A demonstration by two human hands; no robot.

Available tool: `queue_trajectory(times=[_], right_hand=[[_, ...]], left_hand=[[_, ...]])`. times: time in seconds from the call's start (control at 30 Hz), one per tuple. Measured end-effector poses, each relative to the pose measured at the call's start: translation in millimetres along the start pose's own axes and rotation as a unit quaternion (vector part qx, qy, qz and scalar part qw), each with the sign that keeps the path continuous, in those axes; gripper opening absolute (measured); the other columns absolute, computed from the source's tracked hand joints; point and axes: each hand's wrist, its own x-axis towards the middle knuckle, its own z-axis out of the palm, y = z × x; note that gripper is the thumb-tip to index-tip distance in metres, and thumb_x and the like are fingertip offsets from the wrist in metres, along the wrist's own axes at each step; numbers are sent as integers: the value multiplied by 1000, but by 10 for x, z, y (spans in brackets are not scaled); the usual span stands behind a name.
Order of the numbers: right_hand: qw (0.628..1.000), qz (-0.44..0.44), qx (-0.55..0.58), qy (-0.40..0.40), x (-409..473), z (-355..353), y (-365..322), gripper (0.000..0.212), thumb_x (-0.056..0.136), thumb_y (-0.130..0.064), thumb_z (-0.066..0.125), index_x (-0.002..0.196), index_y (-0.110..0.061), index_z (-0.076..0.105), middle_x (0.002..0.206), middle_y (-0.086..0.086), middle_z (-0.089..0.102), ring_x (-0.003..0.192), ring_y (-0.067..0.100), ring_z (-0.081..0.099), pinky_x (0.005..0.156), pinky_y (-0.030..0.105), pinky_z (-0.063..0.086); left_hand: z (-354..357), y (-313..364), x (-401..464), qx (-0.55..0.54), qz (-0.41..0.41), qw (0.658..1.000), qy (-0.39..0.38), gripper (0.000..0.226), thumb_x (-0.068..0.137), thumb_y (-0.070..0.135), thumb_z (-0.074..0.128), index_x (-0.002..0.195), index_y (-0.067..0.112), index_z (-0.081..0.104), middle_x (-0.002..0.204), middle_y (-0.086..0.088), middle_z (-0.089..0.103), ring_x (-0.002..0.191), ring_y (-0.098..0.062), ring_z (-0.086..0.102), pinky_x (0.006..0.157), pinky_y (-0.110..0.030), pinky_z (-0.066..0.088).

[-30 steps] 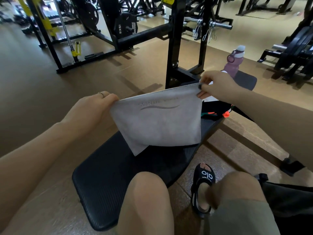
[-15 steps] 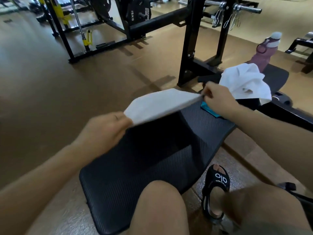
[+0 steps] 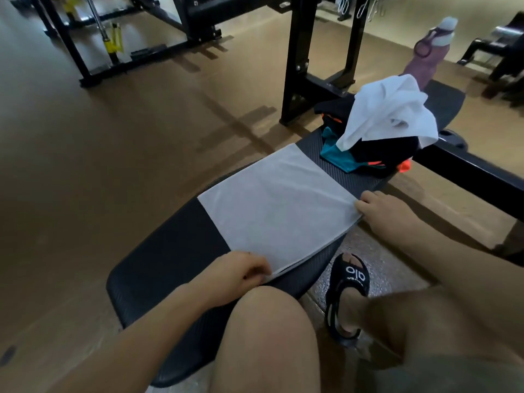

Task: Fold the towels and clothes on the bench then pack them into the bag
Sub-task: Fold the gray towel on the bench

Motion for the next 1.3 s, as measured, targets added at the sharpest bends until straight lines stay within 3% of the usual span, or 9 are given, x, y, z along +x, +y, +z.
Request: queue_trajectory(times=[0.23, 0.37, 0.47, 0.57, 0.63, 0.77, 0.93, 1.1, 1.3], right_hand=[[998, 48, -29, -40, -216, -373, -435, 36, 81, -13, 64, 116, -18, 54, 117, 7, 49, 113, 29, 50, 89, 39, 41], [985, -101, 139, -1, -292, -561, -1243, 35, 70, -13, 67, 103, -18, 57, 101, 5, 53, 92, 28, 55, 69, 36, 39], [960, -206, 192, 13, -419, -601, -1820, 30, 78, -29, 72, 103, -20, 59, 97, 3, 55, 85, 24, 54, 65, 33, 39], [944, -227, 238, 12, -466, -557, -2075, 13, 88, -25, 64, 95, -15, 62, 101, 5, 55, 88, 24, 50, 75, 38, 47], [943, -232, 235, 43, -468, -478, -2139, 8, 85, -24, 64, 85, -18, 58, 94, 3, 52, 80, 22, 46, 67, 37, 45], [950, -239, 189, 65, -428, -386, -2218, 14, 89, -25, 61, 97, -17, 53, 94, 6, 53, 74, 24, 49, 60, 35, 39], [954, -210, 212, 43, -368, -469, -2221, 27, 90, -29, 62, 112, -20, 50, 93, 5, 57, 72, 27, 55, 57, 35, 41], [918, -34, 394, 11, -333, -615, -2099, 18, 94, -18, 50, 112, -18, 50, 101, 6, 63, 88, 29, 57, 65, 38, 40], [891, 58, 449, -26, -430, -566, -2038, 15, 91, -19, 56, 106, -22, 55, 93, -3, 67, 88, 19, 59, 74, 36, 51]], left_hand=[[-60, 104, -30, -29, -40, 999, -13, 22, 94, 50, 57, 112, 40, 65, 102, 19, 67, 92, 2, 63, 85, -29, 55], [-250, -30, -15, -25, -125, 985, 120, 19, 101, 33, 55, 117, 28, 63, 102, 11, 64, 88, -4, 62, 81, -32, 54], [-342, -240, 36, -78, -244, 951, 172, 40, 99, 30, 61, 136, 19, 50, 122, -2, 56, 90, -11, 58, 78, -27, 45], [-420, -345, 108, -148, -326, 914, 192, 66, 96, 35, 66, 148, 14, 32, 141, -14, 38, 104, -21, 50, 87, -34, 42], [-468, -388, 188, -157, -347, 902, 204, 73, 96, 32, 66, 152, 11, 24, 146, -17, 31, 107, -24, 49, 88, -35, 41], [-569, -461, 404, -153, -368, 888, 230, 75, 96, 25, 66, 153, 5, 22, 151, -20, 29, 123, -33, 48, 90, -35, 40], [-667, -639, 609, -158, -399, 864, 262, 59, 91, 20, 68, 138, -1, 39, 133, -18, 51, 107, -28, 52, 78, -33, 42], [-726, -757, 680, -184, -432, 842, 266, 41, 84, 18, 71, 117, 1, 54, 105, -12, 59, 87, -24, 54, 59, -31, 40], [-775, -718, 678, -176, -402, 856, 272, 13, 85, 12, 63, 95, 14, 56, 110, -11, 59, 96, -25, 55, 60, -30, 38]])
